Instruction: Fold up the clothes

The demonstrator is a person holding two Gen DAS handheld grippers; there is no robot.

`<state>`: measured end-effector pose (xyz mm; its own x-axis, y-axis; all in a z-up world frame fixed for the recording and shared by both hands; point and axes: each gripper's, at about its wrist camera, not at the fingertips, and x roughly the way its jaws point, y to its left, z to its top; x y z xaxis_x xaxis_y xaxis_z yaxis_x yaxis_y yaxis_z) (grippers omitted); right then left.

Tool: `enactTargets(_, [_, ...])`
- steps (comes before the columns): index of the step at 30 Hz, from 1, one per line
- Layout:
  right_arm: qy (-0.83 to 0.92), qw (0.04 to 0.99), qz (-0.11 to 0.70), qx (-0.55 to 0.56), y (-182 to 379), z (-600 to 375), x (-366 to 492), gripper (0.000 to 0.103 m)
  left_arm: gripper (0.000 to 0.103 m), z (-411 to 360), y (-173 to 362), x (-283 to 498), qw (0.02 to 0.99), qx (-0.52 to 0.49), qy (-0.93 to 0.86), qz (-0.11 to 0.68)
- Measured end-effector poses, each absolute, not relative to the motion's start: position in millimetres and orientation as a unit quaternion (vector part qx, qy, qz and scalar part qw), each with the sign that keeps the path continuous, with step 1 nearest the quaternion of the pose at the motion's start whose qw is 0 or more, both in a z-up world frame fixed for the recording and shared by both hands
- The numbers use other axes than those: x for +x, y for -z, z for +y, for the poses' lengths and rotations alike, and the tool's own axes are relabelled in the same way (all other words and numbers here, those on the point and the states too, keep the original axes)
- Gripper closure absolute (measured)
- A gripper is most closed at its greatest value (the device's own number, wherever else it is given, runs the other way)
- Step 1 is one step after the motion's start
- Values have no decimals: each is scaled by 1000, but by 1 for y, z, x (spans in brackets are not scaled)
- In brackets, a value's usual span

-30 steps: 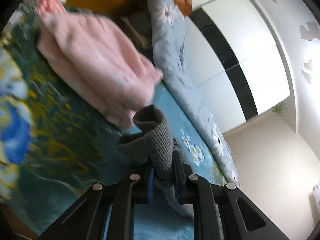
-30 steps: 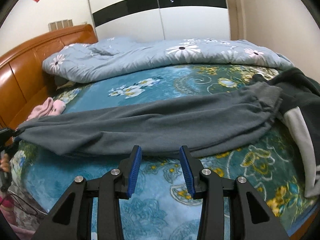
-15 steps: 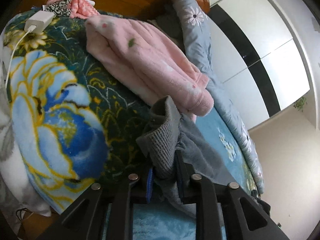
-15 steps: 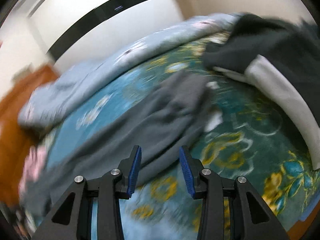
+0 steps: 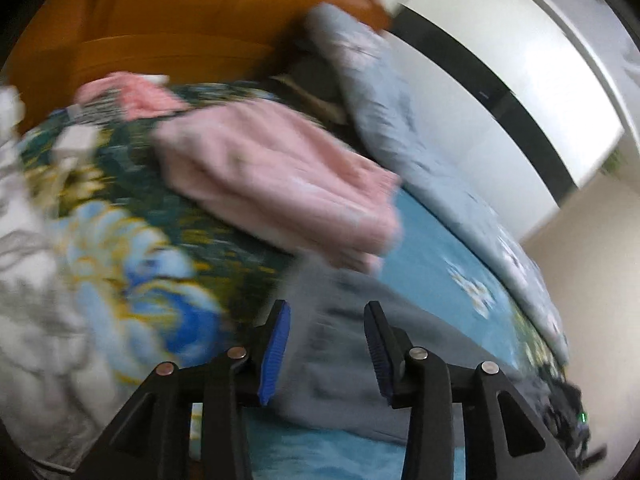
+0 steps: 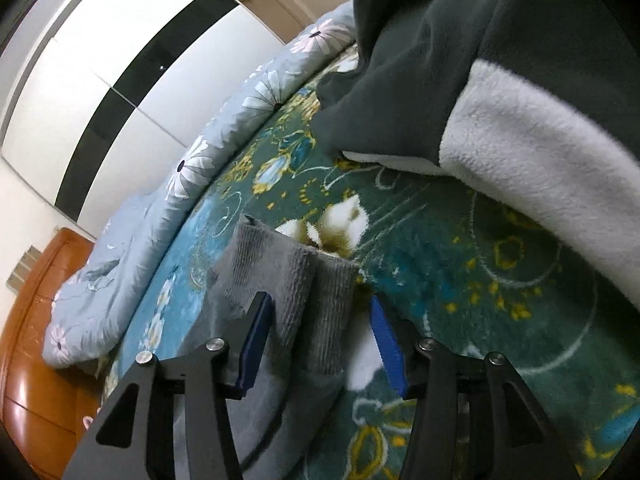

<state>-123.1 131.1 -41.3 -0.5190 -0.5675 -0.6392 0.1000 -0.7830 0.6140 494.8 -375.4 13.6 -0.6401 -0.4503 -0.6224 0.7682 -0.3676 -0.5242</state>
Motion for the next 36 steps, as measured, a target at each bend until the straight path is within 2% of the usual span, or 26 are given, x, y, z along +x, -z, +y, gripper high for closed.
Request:
enactTargets(1, [828, 202, -268, 449, 42, 131, -125, 59, 60, -371, -16, 480, 359, 199, 815, 410])
enactTargets(2, [825, 206, -272, 451, 41, 131, -124, 80, 59, -367, -18, 464, 338, 207, 824, 404])
enactTargets(3, [821, 210, -277, 453, 40, 132, -124, 86, 59, -363, -19, 454, 324, 213, 831, 400])
enactTargets(11, [834, 194, -244, 455, 24, 135, -119, 88, 58, -310, -8, 356, 178, 272, 859, 396])
enactTargets(17, [863, 253, -189, 395, -51, 107, -84, 88, 58, -273, 14, 290, 129, 324, 858, 377])
enactTargets(21, [874, 297, -128, 363, -90, 69, -50, 88, 58, -249, 48, 250, 101, 414, 829, 362])
enactTargets(23, [877, 319, -97, 346, -109, 51, -32, 88, 58, -238, 49, 252, 105, 409, 838, 345])
enactTargets(28, [878, 370, -19, 304, -153, 3, 11, 87, 57, -257, 19, 289, 104, 342, 855, 377])
enactTargets(36, [825, 456, 86, 323, -98, -95, 103, 87, 52, -311, 6, 379, 172, 272, 841, 435])
